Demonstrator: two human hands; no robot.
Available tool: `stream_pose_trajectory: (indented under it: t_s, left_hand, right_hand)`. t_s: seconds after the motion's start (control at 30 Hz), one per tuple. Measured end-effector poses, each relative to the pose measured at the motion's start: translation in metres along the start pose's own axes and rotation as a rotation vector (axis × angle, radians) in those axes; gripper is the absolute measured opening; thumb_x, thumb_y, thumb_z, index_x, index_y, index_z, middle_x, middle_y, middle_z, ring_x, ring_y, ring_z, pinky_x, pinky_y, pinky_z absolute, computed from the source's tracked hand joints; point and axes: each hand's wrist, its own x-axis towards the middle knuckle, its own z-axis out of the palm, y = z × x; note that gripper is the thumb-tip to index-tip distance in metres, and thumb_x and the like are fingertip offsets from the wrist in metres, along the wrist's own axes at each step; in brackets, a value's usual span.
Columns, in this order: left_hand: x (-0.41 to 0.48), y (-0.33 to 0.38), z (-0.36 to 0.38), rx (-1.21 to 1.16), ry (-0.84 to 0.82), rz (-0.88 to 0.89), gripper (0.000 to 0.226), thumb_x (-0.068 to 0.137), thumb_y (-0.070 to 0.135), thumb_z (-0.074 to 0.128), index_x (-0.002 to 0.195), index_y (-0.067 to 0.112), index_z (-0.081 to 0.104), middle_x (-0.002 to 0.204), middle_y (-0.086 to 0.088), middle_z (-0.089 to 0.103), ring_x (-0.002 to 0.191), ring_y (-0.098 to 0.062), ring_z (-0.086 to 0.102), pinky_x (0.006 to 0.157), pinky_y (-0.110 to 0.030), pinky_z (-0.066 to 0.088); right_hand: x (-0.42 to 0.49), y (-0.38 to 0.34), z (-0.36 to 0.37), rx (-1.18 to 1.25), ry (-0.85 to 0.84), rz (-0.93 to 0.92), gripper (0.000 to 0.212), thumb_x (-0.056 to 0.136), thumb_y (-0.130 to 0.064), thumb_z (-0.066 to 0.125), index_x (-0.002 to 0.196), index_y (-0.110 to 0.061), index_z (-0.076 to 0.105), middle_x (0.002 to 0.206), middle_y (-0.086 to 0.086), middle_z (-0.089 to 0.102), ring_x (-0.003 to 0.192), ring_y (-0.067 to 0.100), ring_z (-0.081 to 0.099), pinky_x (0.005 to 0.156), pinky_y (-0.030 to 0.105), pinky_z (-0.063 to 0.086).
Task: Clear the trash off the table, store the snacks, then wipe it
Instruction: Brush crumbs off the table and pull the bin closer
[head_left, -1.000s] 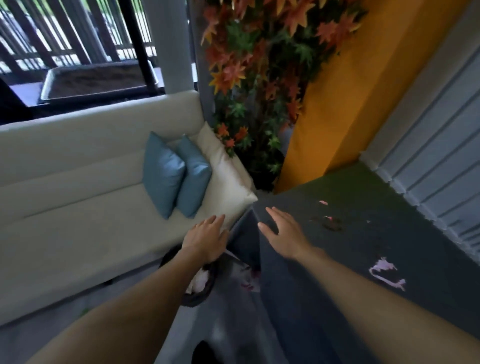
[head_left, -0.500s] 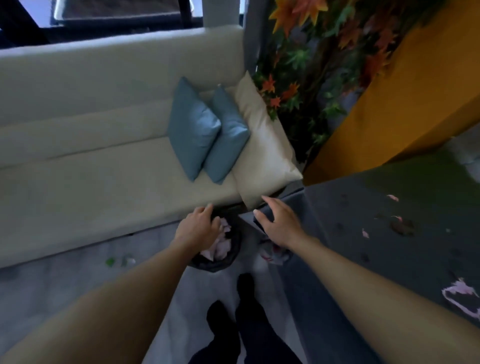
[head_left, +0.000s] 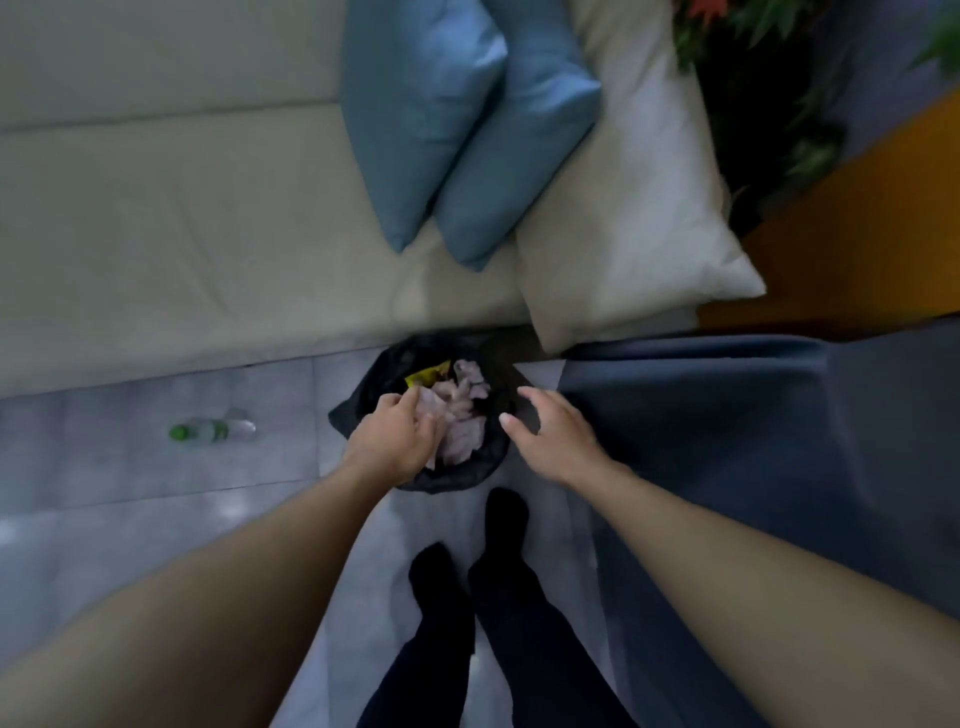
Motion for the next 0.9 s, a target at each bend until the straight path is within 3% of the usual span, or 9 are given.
stream_pose_trajectory:
  t_s: [0.2,0.33,0.5,0.67,0.77,0.9]
  left_hand:
    - [0.069,-0.041,0.055,-0.037,-0.017,-0.097,0.059,0.093,0.052,0.038,0.147,0.028,0.036,0.151,-0.011,0.035,0.127,-0.043,0.047,0.105,-0.051,0.042]
    - [0.105,-0.068,0.085,0.017,-0.005,-0.229,0.054,0.093,0.041,0.049,0.143,0.024,0.040,0.156,-0.015,0.020,0.129,-0.048,0.040,0.105,-0.055,0.040]
    - [0.134,-0.094,0.109,-0.130,0.008,-0.330,0.062,0.087,0.027,0.060,0.145,0.023,0.035,0.154,-0.021,0.015,0.121,-0.054,0.045,0.106,-0.052,0.042]
    - [0.146,-0.107,0.114,-0.240,0.045,-0.385,0.068,0.081,0.029,0.068,0.141,0.017,0.038,0.136,-0.023,0.037,0.115,-0.051,0.050,0.103,-0.052,0.046]
    - [0.139,-0.112,0.107,-0.260,0.070,-0.365,0.064,0.082,0.026,0.067,0.138,0.013,0.040,0.132,-0.020,0.035,0.111,-0.050,0.050,0.101,-0.052,0.047]
    - [0.116,-0.108,0.088,-0.230,0.139,-0.314,0.054,0.083,0.015,0.062,0.133,0.007,0.042,0.126,-0.020,0.037,0.106,-0.047,0.052,0.097,-0.050,0.049]
  right_hand:
    - [0.072,0.049,0.059,-0.047,-0.108,0.059,0.058,0.096,-0.045,0.058,0.145,-0.018,0.045,0.149,0.005,0.044,0.133,0.024,0.046,0.109,0.031,0.035]
    - [0.112,0.077,0.092,0.012,-0.208,0.151,0.062,0.095,-0.041,0.060,0.150,-0.018,0.039,0.150,0.011,0.042,0.137,0.027,0.042,0.112,0.033,0.036]
    - [0.145,0.091,0.120,0.188,-0.263,0.209,0.064,0.098,-0.026,0.059,0.154,-0.022,0.030,0.154,0.005,0.039,0.140,0.023,0.038,0.112,0.031,0.036]
    - [0.157,0.089,0.135,0.185,-0.190,0.220,0.053,0.094,-0.006,0.055,0.146,-0.011,0.044,0.143,0.012,0.052,0.132,0.029,0.048,0.110,0.034,0.040]
    - [0.150,0.083,0.129,0.118,-0.105,0.167,0.047,0.091,-0.001,0.052,0.137,-0.007,0.054,0.134,0.015,0.058,0.125,0.030,0.053,0.105,0.032,0.041]
    - [0.132,0.063,0.116,0.023,-0.031,0.067,0.046,0.093,-0.002,0.050,0.137,-0.008,0.055,0.134,0.017,0.055,0.124,0.033,0.052,0.105,0.033,0.042]
